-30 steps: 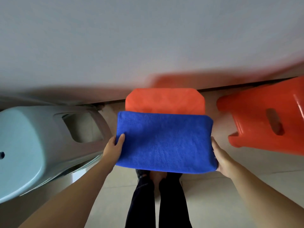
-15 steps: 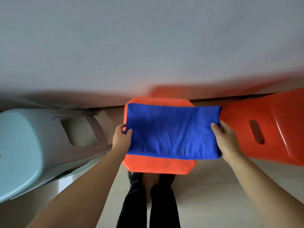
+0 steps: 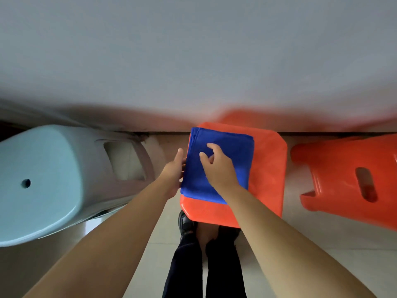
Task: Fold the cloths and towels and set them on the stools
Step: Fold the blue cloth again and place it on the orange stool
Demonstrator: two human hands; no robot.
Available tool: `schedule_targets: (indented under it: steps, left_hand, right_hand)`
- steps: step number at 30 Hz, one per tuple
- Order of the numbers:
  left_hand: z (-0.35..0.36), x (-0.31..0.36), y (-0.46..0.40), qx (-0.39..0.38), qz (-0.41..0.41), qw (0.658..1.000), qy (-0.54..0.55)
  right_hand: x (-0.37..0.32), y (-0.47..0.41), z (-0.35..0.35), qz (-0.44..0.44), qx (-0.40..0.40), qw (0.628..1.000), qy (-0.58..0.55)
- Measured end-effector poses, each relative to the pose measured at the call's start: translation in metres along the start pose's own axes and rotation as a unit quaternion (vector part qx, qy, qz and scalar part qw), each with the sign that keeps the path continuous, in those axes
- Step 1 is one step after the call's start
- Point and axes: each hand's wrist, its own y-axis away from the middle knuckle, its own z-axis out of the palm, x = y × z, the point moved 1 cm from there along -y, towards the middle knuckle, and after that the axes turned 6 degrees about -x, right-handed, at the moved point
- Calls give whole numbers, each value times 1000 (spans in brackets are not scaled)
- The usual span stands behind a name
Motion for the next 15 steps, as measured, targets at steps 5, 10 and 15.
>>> schedule_targets:
  steps: [5,10,15]
  left_hand:
    - [15,3,-4,67,43,983,-166]
    - [28,0,-4,133,71,948,-280]
    - [29,-7,0,124,74,959,-245]
  right_hand:
    - [57,9,-62,77,153,985,-10]
    - [85,12,-65,174,46,981,-69]
    - [86,8,-47,195,29,953,-229]
